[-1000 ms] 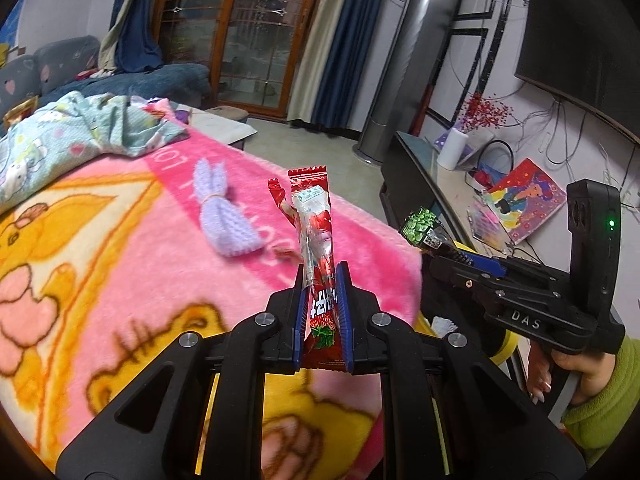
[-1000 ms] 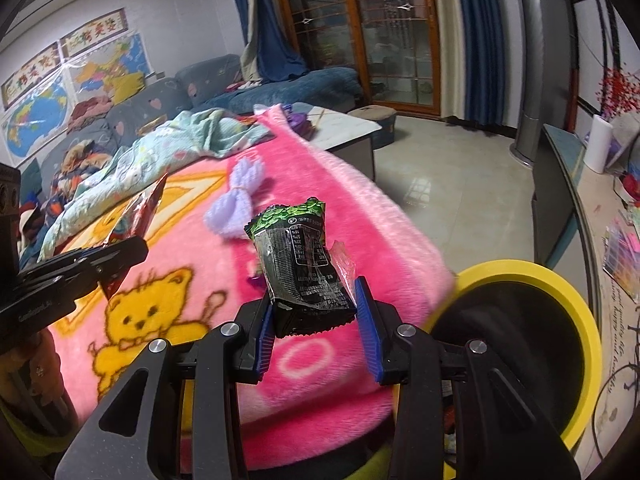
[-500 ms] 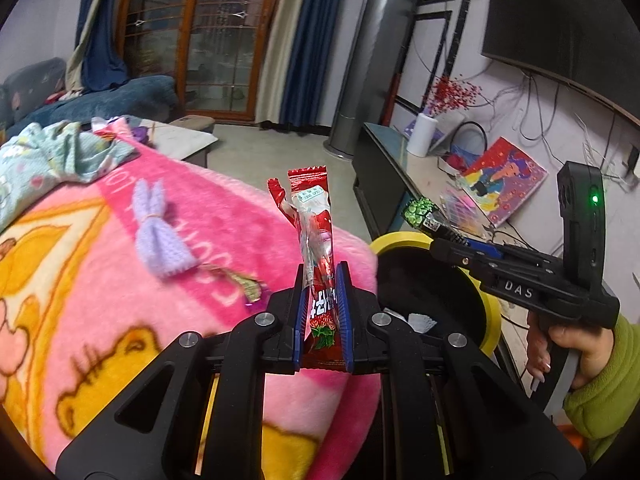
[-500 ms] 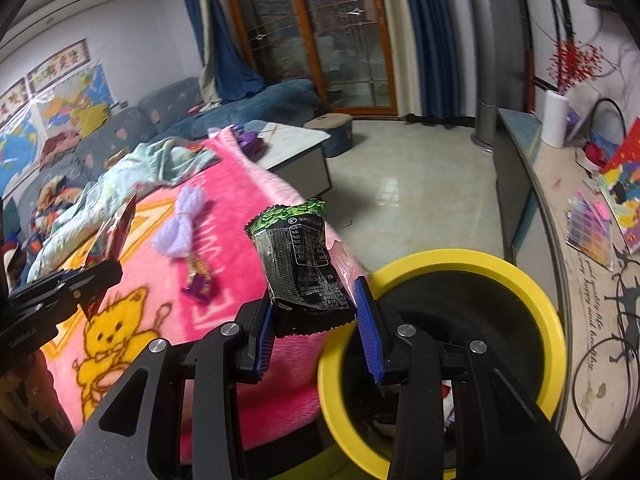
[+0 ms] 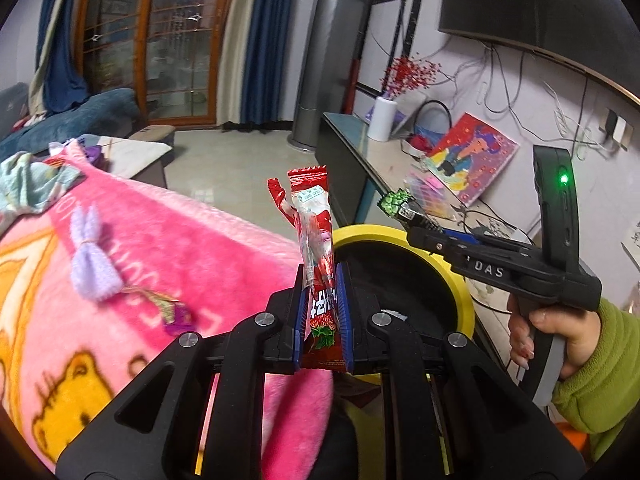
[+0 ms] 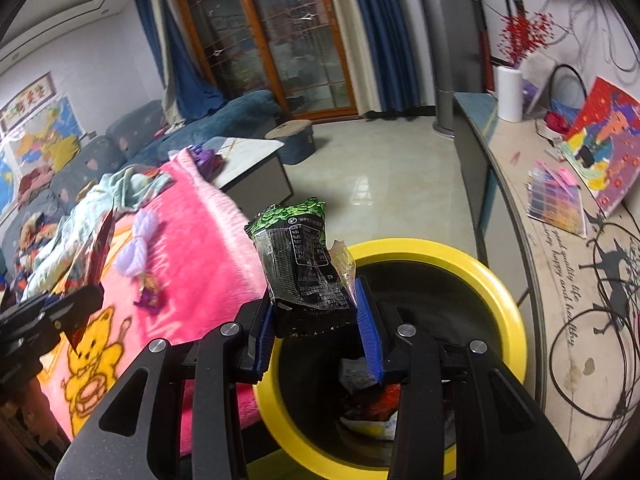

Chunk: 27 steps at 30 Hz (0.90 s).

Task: Collect trash
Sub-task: 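Carry the red snack stick and black-green wrapper over the yellow bin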

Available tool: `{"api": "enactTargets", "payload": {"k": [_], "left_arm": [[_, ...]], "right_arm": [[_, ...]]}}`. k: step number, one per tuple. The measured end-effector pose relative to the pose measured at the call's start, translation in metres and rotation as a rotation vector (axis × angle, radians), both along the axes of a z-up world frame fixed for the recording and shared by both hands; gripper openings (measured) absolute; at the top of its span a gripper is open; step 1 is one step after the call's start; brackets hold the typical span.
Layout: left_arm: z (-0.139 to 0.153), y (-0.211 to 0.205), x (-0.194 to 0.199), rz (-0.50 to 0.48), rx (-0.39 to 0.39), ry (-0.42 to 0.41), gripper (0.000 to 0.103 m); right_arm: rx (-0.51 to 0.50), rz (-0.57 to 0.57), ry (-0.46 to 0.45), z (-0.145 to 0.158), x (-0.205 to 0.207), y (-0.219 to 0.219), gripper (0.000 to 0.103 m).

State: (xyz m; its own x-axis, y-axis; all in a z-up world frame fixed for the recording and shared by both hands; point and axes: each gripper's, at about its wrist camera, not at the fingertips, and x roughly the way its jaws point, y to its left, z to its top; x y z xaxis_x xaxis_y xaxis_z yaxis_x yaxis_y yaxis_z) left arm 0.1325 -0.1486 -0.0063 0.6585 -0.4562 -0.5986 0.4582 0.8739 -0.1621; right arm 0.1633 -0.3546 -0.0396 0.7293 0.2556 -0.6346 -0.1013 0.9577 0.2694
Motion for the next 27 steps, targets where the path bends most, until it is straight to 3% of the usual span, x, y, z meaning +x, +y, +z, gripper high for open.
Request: {"api": "enactTargets", "payload": {"k": [27], "left_arm": [[-0.050,-0.078,0.023,-0.144,0.045,0.096,0.009]], "right_arm": [[0.071,-0.196,0.102,-0.040,0.000,-0.073,0.040]]}}
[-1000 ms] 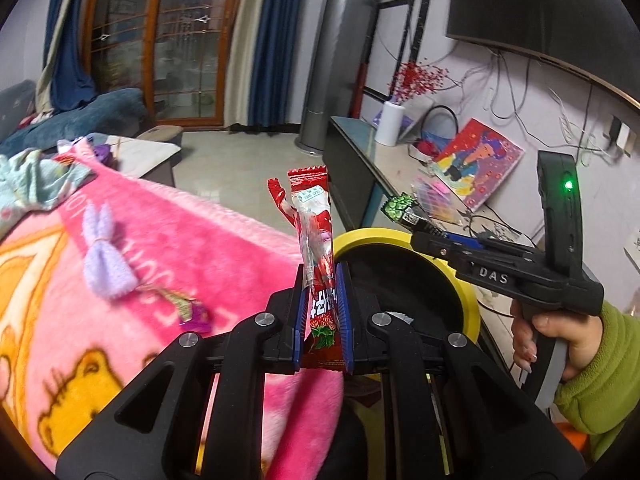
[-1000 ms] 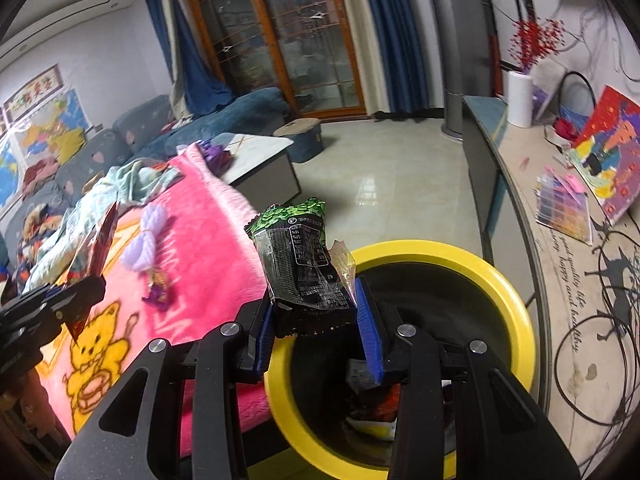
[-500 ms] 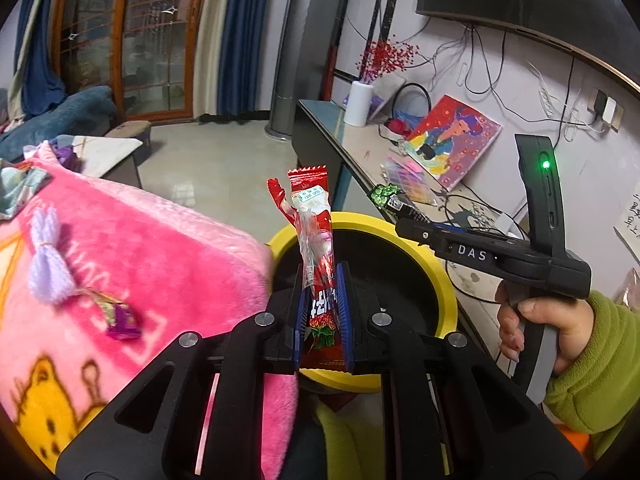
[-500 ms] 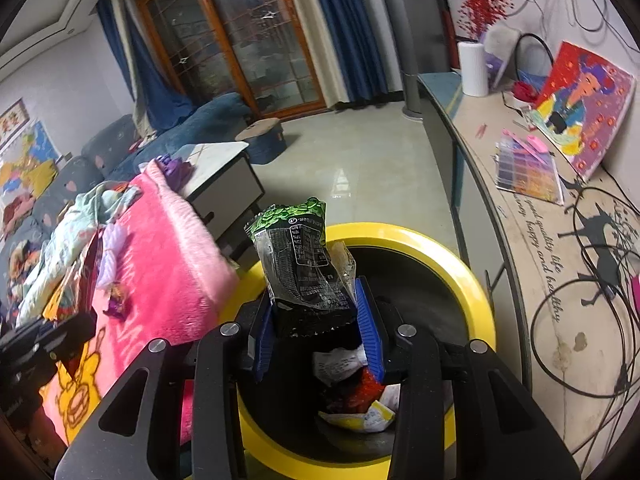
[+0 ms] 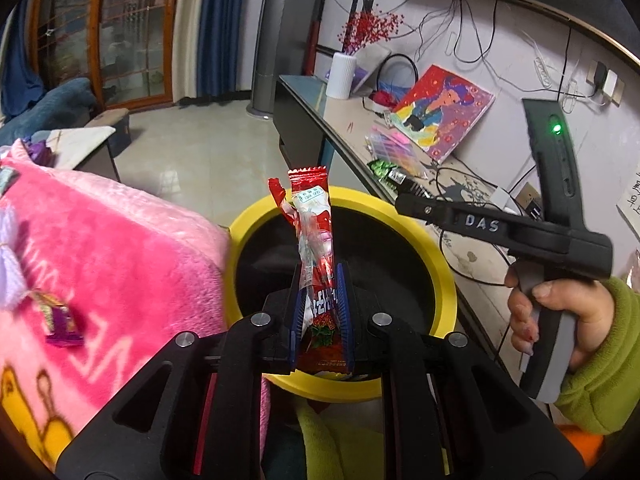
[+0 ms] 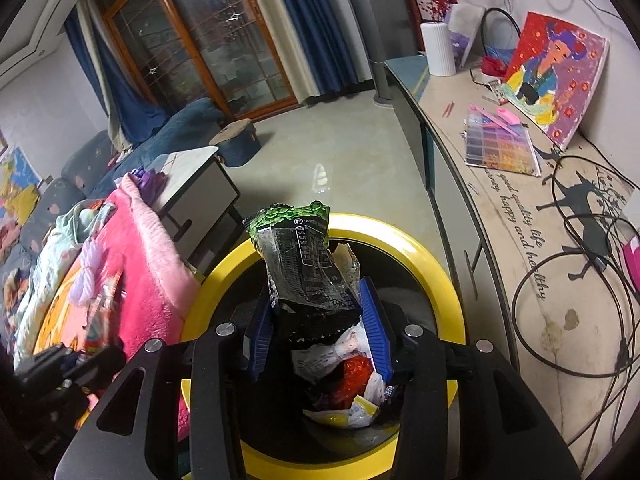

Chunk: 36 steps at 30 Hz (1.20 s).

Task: Collect trash
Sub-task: 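Carry the red snack stick and black-green wrapper over the yellow bin, then open both tools to drop the stick and wrapper into the bin, then move both tools back from the bin to the blanket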

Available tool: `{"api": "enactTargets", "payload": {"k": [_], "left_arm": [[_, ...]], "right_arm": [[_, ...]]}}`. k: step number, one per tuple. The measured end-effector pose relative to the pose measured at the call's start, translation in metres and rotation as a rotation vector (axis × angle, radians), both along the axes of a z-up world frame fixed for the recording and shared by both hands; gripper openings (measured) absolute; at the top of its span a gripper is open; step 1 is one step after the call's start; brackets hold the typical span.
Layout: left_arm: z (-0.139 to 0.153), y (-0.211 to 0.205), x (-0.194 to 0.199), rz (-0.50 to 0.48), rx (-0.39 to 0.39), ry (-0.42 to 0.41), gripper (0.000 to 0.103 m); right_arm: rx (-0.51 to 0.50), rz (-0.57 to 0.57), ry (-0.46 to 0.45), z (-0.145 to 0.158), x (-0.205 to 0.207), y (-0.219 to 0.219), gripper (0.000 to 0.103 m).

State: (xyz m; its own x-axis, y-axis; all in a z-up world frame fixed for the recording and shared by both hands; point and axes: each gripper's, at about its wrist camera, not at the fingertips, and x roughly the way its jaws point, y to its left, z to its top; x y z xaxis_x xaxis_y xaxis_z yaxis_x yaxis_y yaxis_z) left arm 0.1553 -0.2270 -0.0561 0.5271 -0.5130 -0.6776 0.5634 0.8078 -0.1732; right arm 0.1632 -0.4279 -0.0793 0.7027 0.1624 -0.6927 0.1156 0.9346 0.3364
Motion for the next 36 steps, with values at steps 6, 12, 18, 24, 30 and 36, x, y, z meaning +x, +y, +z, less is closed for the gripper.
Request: {"api": "enactTargets", "payload": {"k": [6,12,18,24,30,36], "left_arm": [[-0.008,-0.009,0.008,-0.010,0.015,0.006,0.012],[-0.007,0.003,0.018,0.053,0.004,0.004,0.055],[0.005,0.022,0.020,0.128,-0.014,-0.035,0.091],[0.017,0.039,0.021,0.190,-0.033,-0.073,0.092],[0.027,0.061,0.020,0.255,-0.029,-0.127,0.092],[0.035,0.089,0.020,0.330,-0.040,-0.163,0.092]], "right_arm": [[0.020,-0.023,0.008,-0.003,0.001,-0.007,0.045],[0.038,-0.038,0.012,-0.005,0.003,-0.012,0.054],[0.025,-0.042,0.004,-0.002,0.003,-0.010,0.062],[0.009,-0.012,-0.034,0.010,-0.001,0.005,0.063],[-0.004,0.051,-0.100,0.029,-0.007,0.031,0.067],[-0.010,0.127,-0.150,0.045,-0.012,0.062,0.069]]}}
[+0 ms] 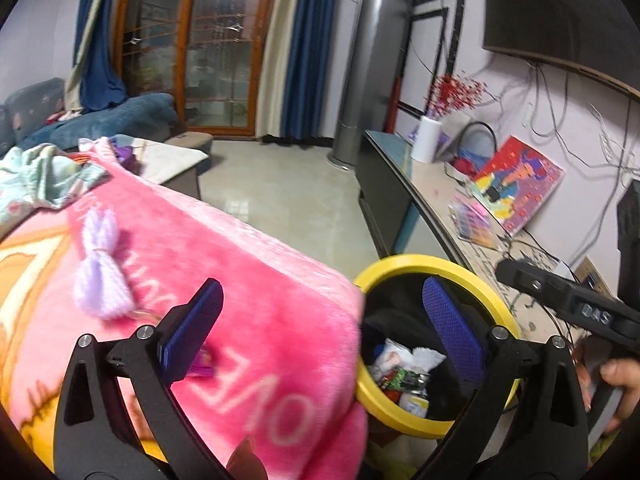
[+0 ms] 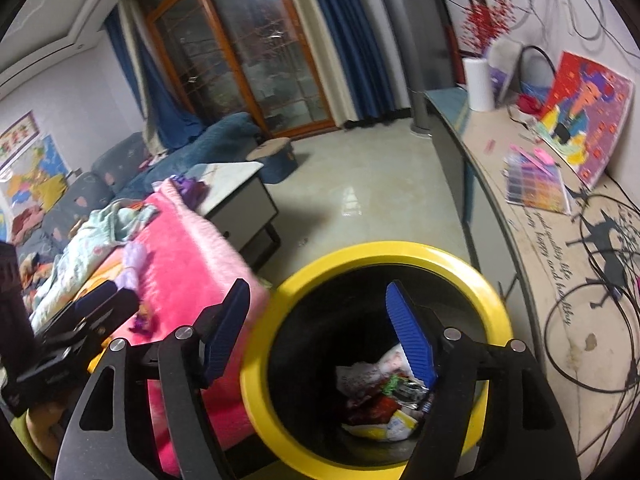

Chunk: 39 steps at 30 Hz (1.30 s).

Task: Collect trash
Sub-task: 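Move both tools back from the bin to the blanket, then grasp the lavender foam net bundle with left tool while right tool grasps purple-gold wrapper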

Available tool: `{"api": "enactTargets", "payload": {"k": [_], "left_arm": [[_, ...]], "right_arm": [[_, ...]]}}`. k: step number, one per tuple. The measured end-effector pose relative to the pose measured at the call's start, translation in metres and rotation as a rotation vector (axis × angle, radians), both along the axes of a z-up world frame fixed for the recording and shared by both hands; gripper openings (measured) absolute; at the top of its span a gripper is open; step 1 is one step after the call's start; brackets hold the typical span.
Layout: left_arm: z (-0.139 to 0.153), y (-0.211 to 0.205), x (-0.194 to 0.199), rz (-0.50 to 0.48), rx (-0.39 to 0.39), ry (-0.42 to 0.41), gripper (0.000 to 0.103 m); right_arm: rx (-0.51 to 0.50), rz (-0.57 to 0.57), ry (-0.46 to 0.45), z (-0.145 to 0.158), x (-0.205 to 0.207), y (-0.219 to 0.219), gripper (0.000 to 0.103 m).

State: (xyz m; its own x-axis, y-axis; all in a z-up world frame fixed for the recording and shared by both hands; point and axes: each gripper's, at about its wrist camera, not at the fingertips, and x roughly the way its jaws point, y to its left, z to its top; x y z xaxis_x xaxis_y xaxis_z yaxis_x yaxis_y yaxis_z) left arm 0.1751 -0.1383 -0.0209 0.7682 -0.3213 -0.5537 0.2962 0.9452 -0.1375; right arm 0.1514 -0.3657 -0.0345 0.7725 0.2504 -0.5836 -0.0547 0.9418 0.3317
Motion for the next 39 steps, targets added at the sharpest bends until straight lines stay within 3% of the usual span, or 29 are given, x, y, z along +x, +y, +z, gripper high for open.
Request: {"api": "enactTargets", "payload": {"k": [12,19,27,34,35,39], "left_arm": [[0.009,0.083,0.015,0.218,-0.056,-0.018,0.092],[0.002,0.139,0.024,0.363,-0.110,0.021,0.092],[-0.017,0.184,0.035,0.444,-0.189,0.089,0.092],[-0.039,0.206,0.046,0.440,-0.302,0.166,0.068],[-0.041,0.207,0.047,0.434,-0.316,0.174,0.060],[-0.052,0.206,0.052,0.400,-0.352,0.209,0.057]], "right_arm": [[-0.048,0.160,-0.015,0.007,0.006,0.070,0.072],[-0.077,0.278,0.001,0.004,0.012,0.120,0.073],[-0.109,0.400,0.020,-0.008,0.024,0.175,0.074],[-0.119,0.453,0.066,-0.027,0.046,0.217,0.074],[-0.118,0.458,0.076,-0.030,0.051,0.222,0.074],[-0.124,0.464,0.104,-0.042,0.062,0.235,0.062]]}}
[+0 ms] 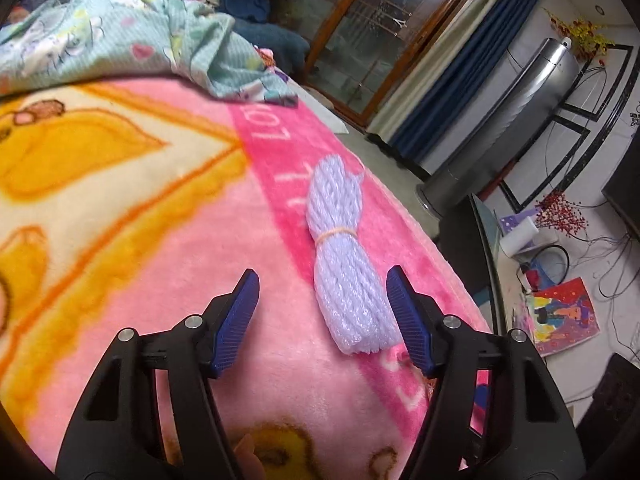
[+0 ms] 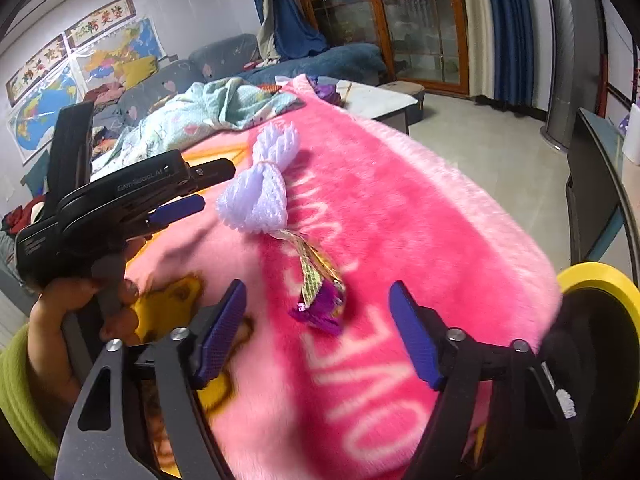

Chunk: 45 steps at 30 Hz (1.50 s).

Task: Collect trash
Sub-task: 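Grasp the lavender foam net bundle with left tool while right tool grasps purple-gold wrapper, then carry the foam net bundle and purple-gold wrapper over the yellow bin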

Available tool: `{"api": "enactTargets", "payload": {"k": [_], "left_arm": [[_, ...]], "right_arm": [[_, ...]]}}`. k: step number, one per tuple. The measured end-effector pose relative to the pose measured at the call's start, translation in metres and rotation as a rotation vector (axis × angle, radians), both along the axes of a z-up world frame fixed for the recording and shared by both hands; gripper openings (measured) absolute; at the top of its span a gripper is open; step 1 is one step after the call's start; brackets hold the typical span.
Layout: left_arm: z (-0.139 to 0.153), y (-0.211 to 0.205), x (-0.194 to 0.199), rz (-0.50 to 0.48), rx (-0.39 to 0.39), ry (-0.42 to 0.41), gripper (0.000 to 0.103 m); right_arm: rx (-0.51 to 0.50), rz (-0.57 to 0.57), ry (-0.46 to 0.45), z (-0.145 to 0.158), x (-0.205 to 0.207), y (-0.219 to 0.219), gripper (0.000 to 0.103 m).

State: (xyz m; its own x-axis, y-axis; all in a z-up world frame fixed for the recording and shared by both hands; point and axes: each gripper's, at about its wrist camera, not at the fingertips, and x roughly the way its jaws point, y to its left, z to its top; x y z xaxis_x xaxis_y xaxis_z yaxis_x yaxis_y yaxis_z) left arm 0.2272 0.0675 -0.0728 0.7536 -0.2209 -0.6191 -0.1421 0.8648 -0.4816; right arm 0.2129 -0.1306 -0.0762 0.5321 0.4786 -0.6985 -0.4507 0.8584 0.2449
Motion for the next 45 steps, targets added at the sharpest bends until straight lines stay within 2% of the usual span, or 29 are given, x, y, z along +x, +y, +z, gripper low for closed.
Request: {"api": "enactTargets", "payload": {"k": [2,4,6,8,10,11,15,45], "left_arm": [[-0.004,-0.004,0.003,-0.025,-0.018,0.003,0.048],[-0.007,-0.008,0.006,-0.039,-0.018,0.012,0.046],[-0.011,-0.012,0.008,-0.054,-0.014,0.024,0.039],[-0.016,-0.015,0.011,-0.066,-0.012,0.045,0.030],[-0.020,-0.017,0.011,-0.070,-0.014,0.063,0.025],[-0.020,-0.017,0.011,-0.073,-0.014,0.061,0.020],[-0.017,-0.021,0.008,-0.089,0.008,0.053,0.012],[0.036,-0.087,-0.039,-0.251,0.118,-0.095,0.011]], "right_arm": [[-0.004,-0.001,0.019,-0.006,0.004,0.002,0.052],[-0.005,0.004,0.043,-0.014,0.008,0.006,0.035],[-0.019,0.001,0.030,-0.016,0.006,0.007,0.029],[-0.018,0.006,0.026,-0.016,0.002,0.005,0.028],[-0.011,0.007,0.027,-0.016,-0.001,0.002,0.028],[-0.008,0.009,0.029,-0.016,-0.002,0.002,0.028],[0.004,0.012,0.034,-0.013,-0.006,-0.004,0.026],[0.033,-0.181,-0.048,0.028,-0.021,-0.111,0.023]]}}
